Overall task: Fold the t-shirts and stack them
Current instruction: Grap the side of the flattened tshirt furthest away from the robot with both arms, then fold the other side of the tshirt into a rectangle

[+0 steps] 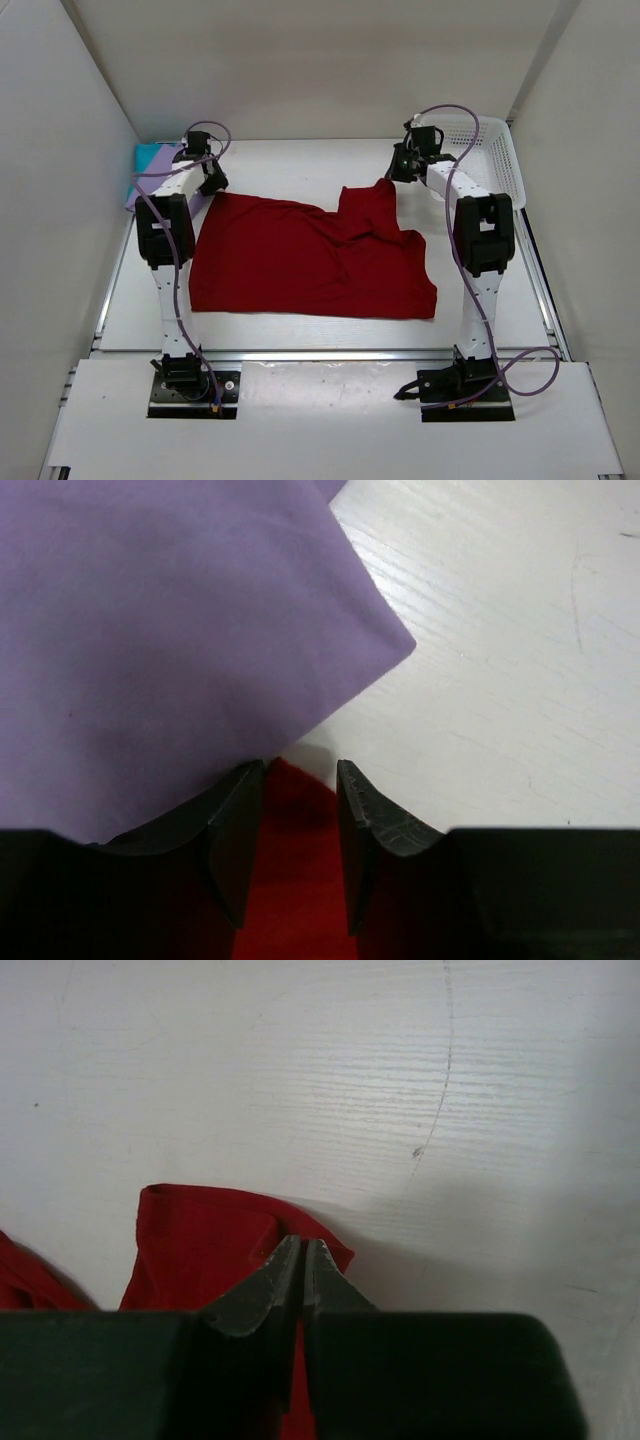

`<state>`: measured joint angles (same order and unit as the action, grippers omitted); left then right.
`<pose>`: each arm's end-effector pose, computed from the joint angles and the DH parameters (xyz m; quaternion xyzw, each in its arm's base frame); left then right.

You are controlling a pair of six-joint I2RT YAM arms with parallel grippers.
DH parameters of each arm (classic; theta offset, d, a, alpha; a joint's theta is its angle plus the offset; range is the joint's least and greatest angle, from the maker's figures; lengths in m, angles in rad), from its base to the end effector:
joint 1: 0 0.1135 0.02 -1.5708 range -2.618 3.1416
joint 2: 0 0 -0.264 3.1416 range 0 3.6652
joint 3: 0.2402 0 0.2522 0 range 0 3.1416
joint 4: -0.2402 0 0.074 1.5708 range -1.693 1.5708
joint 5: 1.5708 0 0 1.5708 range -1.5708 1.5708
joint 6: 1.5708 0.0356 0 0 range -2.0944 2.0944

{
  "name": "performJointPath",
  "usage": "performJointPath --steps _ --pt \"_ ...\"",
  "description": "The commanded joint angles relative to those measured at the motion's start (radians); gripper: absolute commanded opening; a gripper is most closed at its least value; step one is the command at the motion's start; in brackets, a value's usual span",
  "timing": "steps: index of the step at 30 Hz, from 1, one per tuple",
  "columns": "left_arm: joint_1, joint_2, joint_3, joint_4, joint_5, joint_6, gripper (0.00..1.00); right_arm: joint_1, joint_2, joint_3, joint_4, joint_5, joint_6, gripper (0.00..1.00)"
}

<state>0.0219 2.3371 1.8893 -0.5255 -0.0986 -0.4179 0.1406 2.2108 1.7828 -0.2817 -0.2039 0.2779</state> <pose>0.5112 0.0147 0.1613 -0.2224 0.9284 -0.0117 0.2975 0.5020 0.0783 0.2072 0.0196 0.9048 0.1767 0.3869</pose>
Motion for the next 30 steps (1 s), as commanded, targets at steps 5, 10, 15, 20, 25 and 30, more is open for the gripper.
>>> performJointPath --steps 5,10,15,20,25,30 --pt "-0.01 0.064 0.145 -0.12 -0.024 0.022 0.38 -0.03 -0.076 -0.034 0.052 -0.028 0.017 0.0" --pt "-0.01 0.056 0.125 -0.111 -0.029 0.021 0.2 -0.056 -0.1 -0.046 0.064 -0.051 0.023 0.0" --pt "-0.007 0.015 0.065 -0.077 -0.03 0.002 0.12 -0.072 -0.106 -0.059 0.081 -0.072 0.033 0.0" --pt "-0.007 -0.038 -0.021 -0.034 0.002 -0.024 0.0 -0.073 -0.109 -0.062 0.081 -0.08 0.037 0.0" --pt "-0.005 -0.126 -0.102 0.025 0.039 -0.064 0.0 -0.062 -0.137 -0.065 0.07 -0.069 0.027 0.0" --pt "0.001 -0.263 -0.208 0.113 0.092 -0.102 0.0 -0.052 -0.184 -0.144 0.036 -0.086 0.043 0.0"
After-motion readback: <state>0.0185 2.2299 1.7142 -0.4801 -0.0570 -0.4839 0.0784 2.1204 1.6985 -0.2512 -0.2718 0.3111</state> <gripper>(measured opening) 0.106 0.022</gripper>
